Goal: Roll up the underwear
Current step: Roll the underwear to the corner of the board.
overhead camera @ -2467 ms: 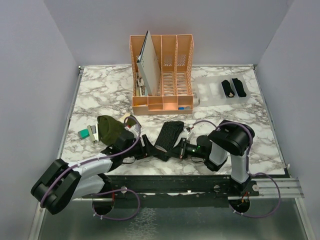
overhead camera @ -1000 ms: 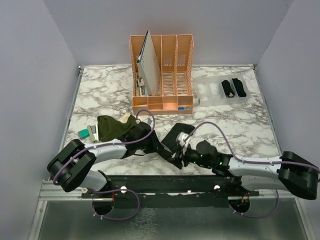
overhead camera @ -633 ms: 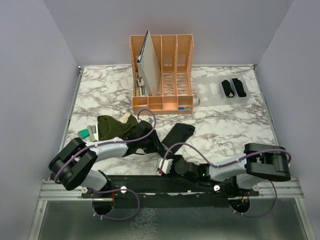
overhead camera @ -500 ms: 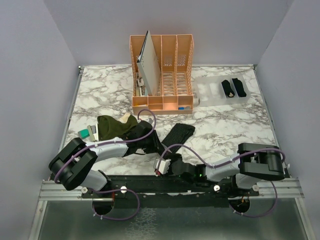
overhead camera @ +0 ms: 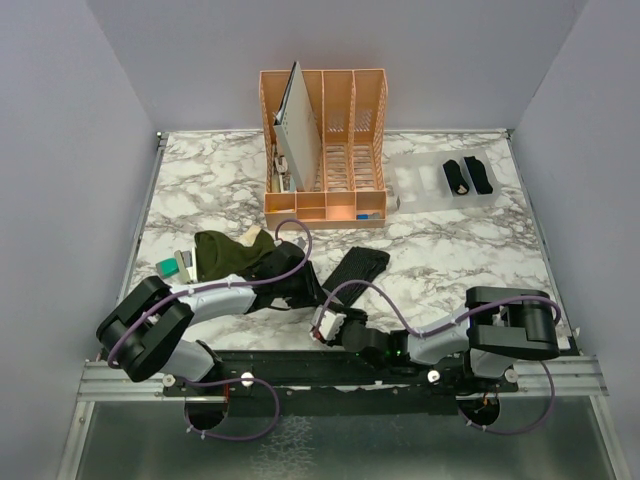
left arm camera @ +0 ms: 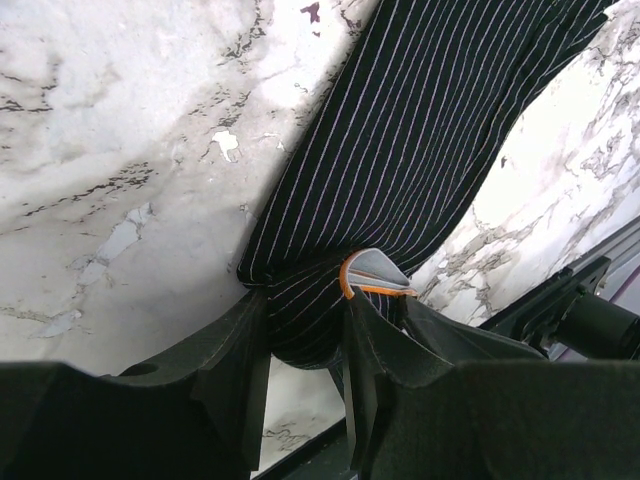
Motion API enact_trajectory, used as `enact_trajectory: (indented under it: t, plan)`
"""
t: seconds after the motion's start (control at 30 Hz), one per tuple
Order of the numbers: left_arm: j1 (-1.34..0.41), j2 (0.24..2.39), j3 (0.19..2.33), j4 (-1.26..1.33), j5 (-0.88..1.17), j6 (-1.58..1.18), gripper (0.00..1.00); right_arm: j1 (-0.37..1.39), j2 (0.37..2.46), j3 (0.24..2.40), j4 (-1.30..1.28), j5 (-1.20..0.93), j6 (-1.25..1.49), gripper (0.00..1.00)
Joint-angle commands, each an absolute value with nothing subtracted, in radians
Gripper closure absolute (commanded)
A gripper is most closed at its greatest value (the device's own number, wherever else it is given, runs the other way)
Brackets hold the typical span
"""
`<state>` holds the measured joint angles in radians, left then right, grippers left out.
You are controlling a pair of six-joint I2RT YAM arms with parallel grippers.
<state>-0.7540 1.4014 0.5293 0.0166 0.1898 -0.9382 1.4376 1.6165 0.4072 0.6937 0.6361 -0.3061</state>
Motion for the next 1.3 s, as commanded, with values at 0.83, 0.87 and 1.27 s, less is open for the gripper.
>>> enact_trajectory:
  t: [0.83, 0.87, 1.27]
  plan:
    - [-0.755, 1.203, 0.448, -0.088, 0.177, -0.985, 0.16, 1.233, 1.531, 0.158, 0.974, 0.119, 0.255, 0.99]
    - [-0.755, 1.191, 0.434, -0.085, 0.171, -0.995, 0.15, 1.221, 1.529, 0.157, 0.963, 0.120, 0.284, 0.99]
    - [-0.775, 1.135, 0.231, 0.179, 0.071, -1.244, 0.13, 1.162, 1.567, 0.079, 1.117, 0.082, 0.459, 0.99]
